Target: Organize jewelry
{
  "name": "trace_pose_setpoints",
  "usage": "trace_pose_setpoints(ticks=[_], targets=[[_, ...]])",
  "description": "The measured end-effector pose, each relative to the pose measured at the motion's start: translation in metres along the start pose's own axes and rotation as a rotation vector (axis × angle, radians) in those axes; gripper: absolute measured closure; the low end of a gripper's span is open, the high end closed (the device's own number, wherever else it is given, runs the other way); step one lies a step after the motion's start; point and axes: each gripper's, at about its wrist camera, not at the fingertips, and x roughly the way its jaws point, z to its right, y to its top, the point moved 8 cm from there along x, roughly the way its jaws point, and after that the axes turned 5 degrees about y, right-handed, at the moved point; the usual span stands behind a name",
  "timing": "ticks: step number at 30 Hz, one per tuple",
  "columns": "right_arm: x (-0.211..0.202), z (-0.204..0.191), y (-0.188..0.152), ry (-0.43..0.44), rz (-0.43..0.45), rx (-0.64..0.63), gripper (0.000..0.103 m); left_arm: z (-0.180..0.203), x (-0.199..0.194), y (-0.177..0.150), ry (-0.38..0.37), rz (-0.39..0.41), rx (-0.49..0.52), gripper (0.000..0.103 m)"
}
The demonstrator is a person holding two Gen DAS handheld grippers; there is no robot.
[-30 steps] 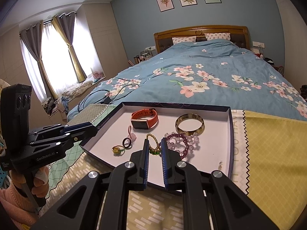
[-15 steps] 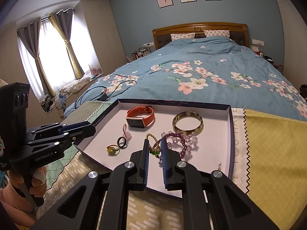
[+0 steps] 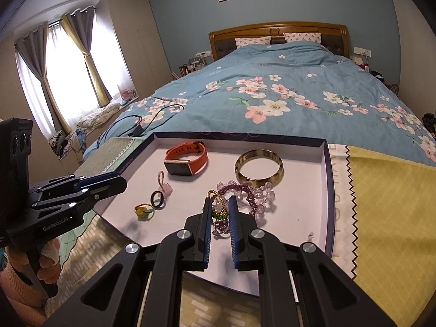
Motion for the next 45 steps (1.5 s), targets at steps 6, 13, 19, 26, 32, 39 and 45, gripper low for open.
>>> trace_pose_setpoints(ticks=[6, 13, 19, 26, 32, 39, 45], targets=[[0.011, 0.005, -0.003, -0.019, -0.039, 0.008, 0.092, -0.005, 0.015, -0.006, 0.009, -0.038, -0.012, 0.082], [0.021, 0.009, -0.006, -0.037, -0.070, 0.011, 0.092, -0.008, 0.027, -0.012, 0.012, -0.072, -0.021, 0.082], [0.023, 0.010, -0.006, -0.048, -0.072, 0.015, 0.085, -0.007, 0.033, -0.015, 0.017, -0.090, -0.025, 0.076], [0.008, 0.010, -0.004, -0.050, -0.024, 0.024, 0.066, -0.010, 0.021, -0.013, 0.021, -0.058, -0.042, 0.060], [-0.015, 0.004, -0.003, -0.060, 0.038, 0.010, 0.050, -0.013, -0.007, -0.008, 0.033, 0.010, -0.036, 0.044], [-0.038, -0.005, -0.006, -0.079, 0.095, -0.013, 0.036, -0.016, -0.047, -0.010, 0.042, 0.096, -0.033, 0.034], [-0.059, -0.012, -0.014, -0.136, 0.163, -0.045, 0.009, -0.016, -0.079, -0.018, 0.056, 0.173, -0.026, 0.008]])
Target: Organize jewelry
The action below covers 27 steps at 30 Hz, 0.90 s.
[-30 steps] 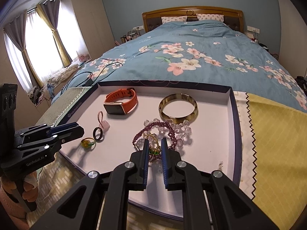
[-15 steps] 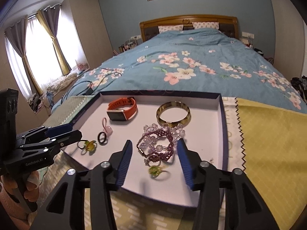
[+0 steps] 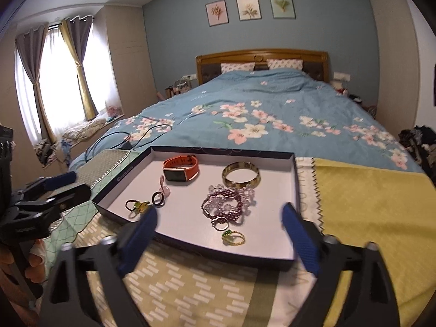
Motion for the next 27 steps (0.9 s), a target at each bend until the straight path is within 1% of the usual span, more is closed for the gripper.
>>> trace_pose_setpoints(ticks=[2, 7, 8, 12, 17, 27], targets=[[-0.008, -0.002, -0.001, -0.016, 0.026, -0.012, 0.007, -0.001, -0.011, -0.001, 0.008, 0.030, 0.006, 0.006], [-0.027, -0.010, -0.003, -0.055, 0.074, -0.049, 0.007, 0.003, -0.035, -0.006, 0.020, 0.079, 0.019, 0.006], [-0.030, -0.012, -0.003, -0.060, 0.088, -0.057, 0.007, 0.002, -0.041, -0.006, 0.034, 0.091, 0.023, 0.006], [-0.054, -0.023, -0.002, -0.084, 0.175, -0.094, 0.007, -0.002, -0.057, -0.005, 0.036, 0.120, -0.002, 0.006], [-0.076, -0.032, -0.001, -0.094, 0.243, -0.105, 0.007, -0.005, -0.087, -0.004, 0.056, 0.198, -0.013, 0.006], [-0.111, -0.041, 0.000, -0.139, 0.352, -0.112, 0.007, 0.003, -0.134, -0.001, 0.078, 0.316, -0.003, 0.006]])
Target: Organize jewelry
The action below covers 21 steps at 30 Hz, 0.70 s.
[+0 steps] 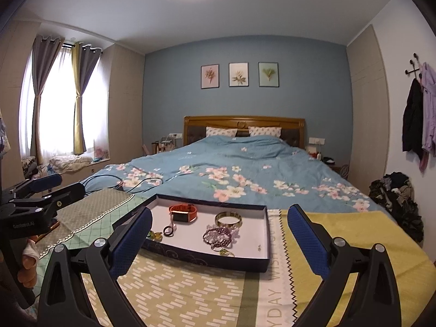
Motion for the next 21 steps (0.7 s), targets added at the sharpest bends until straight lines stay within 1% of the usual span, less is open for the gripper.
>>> trace_pose_setpoints(ticks=[10, 14, 21], targets=[[-0.017, -0.007, 0.003, -0.021, 0.048, -0.021, 0.007, 0.000, -0.025, 0.008, 0.006, 0.044, -0.016, 0.006], [-0.020, -0.008, 0.004, -0.014, 0.054, -0.015, 0.007, -0.002, -0.034, 0.011, 0.013, 0.066, -0.023, 0.006], [-0.027, -0.011, 0.009, -0.011, 0.076, -0.008, 0.007, 0.002, -0.053, 0.014, 0.024, 0.111, -0.007, 0.006]])
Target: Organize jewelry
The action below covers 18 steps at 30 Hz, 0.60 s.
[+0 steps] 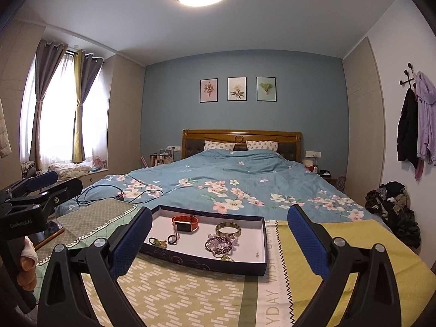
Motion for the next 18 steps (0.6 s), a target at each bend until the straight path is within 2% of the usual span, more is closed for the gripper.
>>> trace_pose_setpoints(ticks=[18], targets=[[-0.009, 0.000, 0.009, -0.009, 0.037, 0.010, 0.007, -0.001, -0.021, 0.016, -0.001, 0.048, -0.006, 0.006]])
